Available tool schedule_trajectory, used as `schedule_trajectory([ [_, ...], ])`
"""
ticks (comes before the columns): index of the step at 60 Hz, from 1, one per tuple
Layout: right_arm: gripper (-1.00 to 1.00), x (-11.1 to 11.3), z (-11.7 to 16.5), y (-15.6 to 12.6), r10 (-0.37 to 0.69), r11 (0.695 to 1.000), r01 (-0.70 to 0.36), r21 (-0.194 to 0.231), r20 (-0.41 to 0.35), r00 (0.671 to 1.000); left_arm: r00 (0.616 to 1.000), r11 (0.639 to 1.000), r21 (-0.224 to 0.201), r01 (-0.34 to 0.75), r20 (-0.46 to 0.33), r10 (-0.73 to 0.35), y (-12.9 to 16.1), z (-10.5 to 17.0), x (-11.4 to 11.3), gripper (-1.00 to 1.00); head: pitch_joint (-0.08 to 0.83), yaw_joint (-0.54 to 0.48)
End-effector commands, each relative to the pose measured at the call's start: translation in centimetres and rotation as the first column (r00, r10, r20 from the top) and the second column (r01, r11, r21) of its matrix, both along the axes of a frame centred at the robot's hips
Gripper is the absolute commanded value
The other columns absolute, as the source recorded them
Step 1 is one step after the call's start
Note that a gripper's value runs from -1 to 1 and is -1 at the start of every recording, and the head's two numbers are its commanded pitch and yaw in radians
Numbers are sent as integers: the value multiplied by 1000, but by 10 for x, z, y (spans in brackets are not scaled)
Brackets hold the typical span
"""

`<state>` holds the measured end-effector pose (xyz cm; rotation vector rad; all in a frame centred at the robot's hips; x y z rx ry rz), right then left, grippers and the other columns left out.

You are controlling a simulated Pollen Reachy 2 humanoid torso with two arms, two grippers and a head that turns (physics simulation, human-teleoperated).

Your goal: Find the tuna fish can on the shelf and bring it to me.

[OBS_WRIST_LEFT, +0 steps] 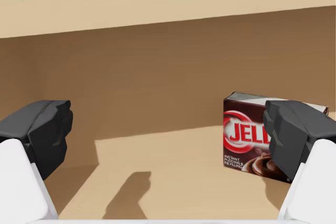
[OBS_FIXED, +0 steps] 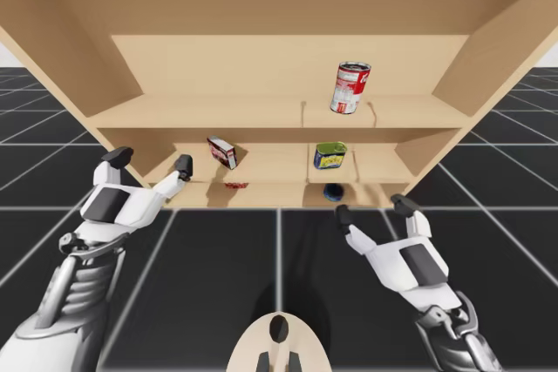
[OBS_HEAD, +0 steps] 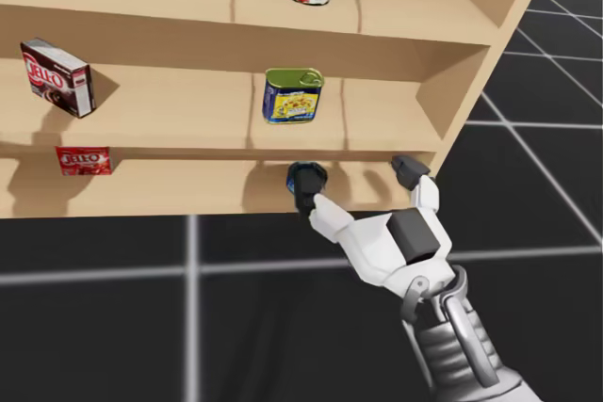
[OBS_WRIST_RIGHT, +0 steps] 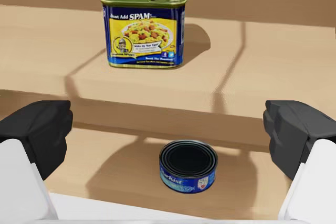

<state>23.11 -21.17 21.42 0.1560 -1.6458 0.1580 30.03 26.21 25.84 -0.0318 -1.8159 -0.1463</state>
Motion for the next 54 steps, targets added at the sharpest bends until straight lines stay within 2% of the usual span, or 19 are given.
schedule_trajectory([
  [1,-1000,2,-39,14,10,998,-5,56,-87,996,1000,1000,-2,1,1,-1,0,0,0,-1000,606,-243],
  [15,-1000,46,-69,25,34,997,-22,76,-159,987,1000,1000,-2,-1,1,1,1,1,-1,-1000,610,-236],
  [23,-1000,78,-80,31,15,999,-9,38,-168,986,1000,1000,-5,-3,1,3,2,1,-1,-1000,607,-231],
  [34,-1000,115,-99,31,-23,999,29,24,-218,976,1000,1000,-7,-3,1,3,3,2,-1,-1000,605,-223],
  [38,-1000,123,-104,30,-32,999,41,36,-241,970,1000,1000,-6,-3,0,3,3,1,-1,-1000,607,-218],
  [49,-1000,141,-114,30,-43,999,50,20,-269,962,1000,1000,-5,1,-2,-1,3,1,-1,-1000,609,-221],
  [54,-1000,147,-117,31,-34,999,45,31,-288,957,1000,1000,-5,2,-2,-2,3,1,-1,-1000,607,-221],
])
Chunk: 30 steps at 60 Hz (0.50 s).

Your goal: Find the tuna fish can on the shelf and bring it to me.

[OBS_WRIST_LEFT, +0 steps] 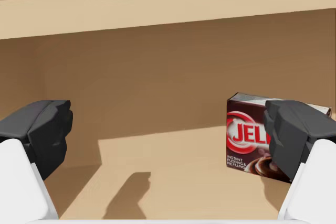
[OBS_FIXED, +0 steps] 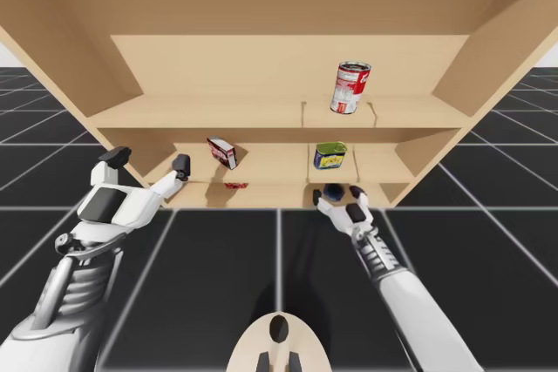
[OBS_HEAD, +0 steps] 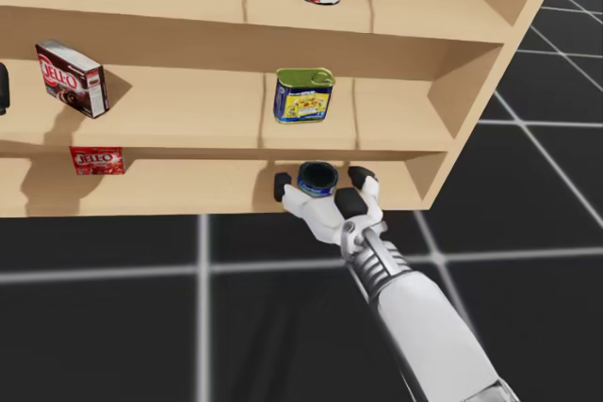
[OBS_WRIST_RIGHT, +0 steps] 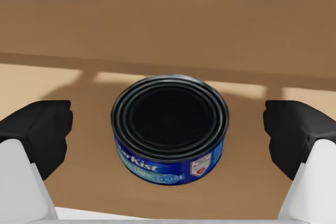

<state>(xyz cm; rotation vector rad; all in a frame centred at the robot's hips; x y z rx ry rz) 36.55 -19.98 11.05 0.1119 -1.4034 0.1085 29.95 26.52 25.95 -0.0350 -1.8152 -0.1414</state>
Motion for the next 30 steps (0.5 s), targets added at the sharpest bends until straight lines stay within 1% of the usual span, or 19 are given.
schedule_trajectory([
  [1,-1000,15,-15,20,11,998,-8,61,-56,998,1000,1000,0,2,-1,-2,0,0,0,-1000,607,-221],
  [10,-1000,24,-22,22,9,999,-5,47,-81,997,1000,1000,0,4,-1,-4,0,0,0,-1000,608,-219],
  [18,-1000,28,-24,27,21,1000,-19,24,-111,994,1000,1000,0,6,-4,-6,0,0,0,-1000,609,-217],
  [23,-1000,29,-24,28,25,1000,-22,22,-128,991,1000,1000,1,6,-5,-6,0,0,0,-1000,607,-217],
  [27,-1000,28,-25,29,26,1000,-25,5,-155,988,1000,1000,1,6,-5,-6,0,0,0,-1000,606,-217],
  [30,-1000,25,-25,29,38,999,-42,-20,-174,984,1000,1000,0,6,-4,-6,0,0,0,-1000,606,-217],
])
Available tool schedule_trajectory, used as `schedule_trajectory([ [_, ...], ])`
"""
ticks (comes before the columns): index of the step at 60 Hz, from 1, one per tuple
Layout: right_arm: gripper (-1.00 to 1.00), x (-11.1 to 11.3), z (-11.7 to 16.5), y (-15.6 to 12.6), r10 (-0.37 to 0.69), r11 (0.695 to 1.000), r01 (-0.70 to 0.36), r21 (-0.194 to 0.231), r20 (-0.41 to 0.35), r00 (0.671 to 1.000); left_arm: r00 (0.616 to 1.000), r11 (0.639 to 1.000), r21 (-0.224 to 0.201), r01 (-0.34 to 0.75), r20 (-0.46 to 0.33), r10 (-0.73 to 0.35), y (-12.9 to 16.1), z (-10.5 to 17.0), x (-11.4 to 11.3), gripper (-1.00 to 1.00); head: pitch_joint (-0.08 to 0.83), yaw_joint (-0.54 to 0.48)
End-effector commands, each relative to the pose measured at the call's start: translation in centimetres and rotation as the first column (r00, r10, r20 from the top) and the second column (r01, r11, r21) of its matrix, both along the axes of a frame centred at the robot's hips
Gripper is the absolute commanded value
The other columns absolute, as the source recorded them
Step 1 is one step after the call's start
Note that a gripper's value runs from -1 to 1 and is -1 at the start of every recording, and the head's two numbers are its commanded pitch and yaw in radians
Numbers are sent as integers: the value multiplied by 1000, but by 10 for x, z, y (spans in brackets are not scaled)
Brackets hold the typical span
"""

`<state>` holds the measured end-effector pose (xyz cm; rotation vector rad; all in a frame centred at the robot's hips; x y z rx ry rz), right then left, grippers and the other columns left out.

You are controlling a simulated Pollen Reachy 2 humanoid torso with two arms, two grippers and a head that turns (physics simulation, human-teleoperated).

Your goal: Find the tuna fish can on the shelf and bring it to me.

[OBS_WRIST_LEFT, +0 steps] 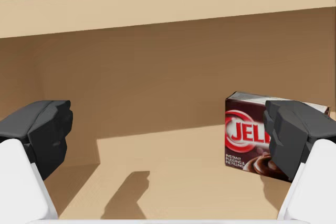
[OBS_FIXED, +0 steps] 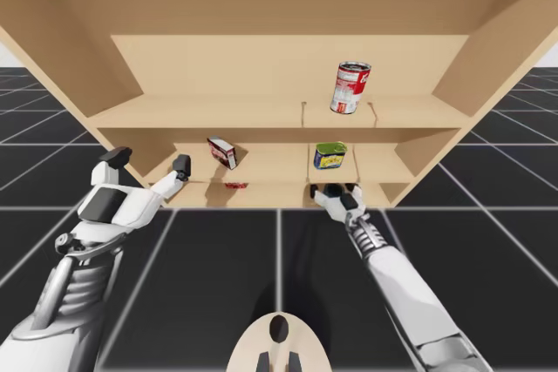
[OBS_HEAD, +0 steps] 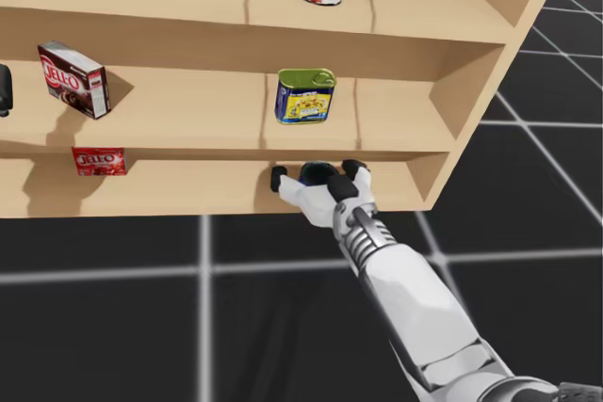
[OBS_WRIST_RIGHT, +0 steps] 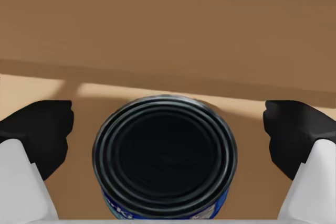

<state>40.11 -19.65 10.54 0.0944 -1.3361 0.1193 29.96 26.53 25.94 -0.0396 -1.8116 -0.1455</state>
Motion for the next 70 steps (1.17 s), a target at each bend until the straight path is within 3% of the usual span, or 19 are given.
schedule_trajectory([
  [1,-1000,-12,-19,25,44,999,-45,-5,-131,990,1000,1000,0,0,-1,0,1,0,0,-1000,606,-216],
  [3,-587,-15,-20,26,25,1000,-27,-8,-131,991,1000,1000,-1,0,-1,0,1,0,0,-1000,606,-216],
  [4,-148,-16,-19,26,25,1000,-27,-6,-131,991,1000,1000,-1,1,-1,-1,1,0,0,-1000,606,-216],
  [5,738,-18,-19,26,31,999,-32,-3,-135,990,1000,1000,0,0,-1,0,1,0,0,-1000,607,-216],
  [7,939,-19,-19,26,27,1000,-28,-4,-137,990,1000,1000,0,0,-1,0,1,0,0,-1000,607,-215],
  [24,1000,-30,-14,21,15,1000,-12,17,-139,990,1000,1000,2,2,-2,-2,0,0,0,-1000,606,-219],
  [42,1000,-34,31,20,17,997,-19,72,30,999,1000,1000,-1,-2,0,2,0,1,-1,-1000,606,-220],
  [54,1000,-59,55,26,41,995,-52,81,130,991,1000,1000,-1,-2,1,2,0,1,-1,-1000,602,-221],
  [66,1000,-96,64,25,65,992,-79,96,136,989,1000,1000,1,-3,1,3,0,1,-2,-1000,602,-219],
  [70,1000,-115,67,25,70,989,-86,120,136,988,1000,1000,2,-3,2,3,0,1,-2,-1000,604,-219],
])
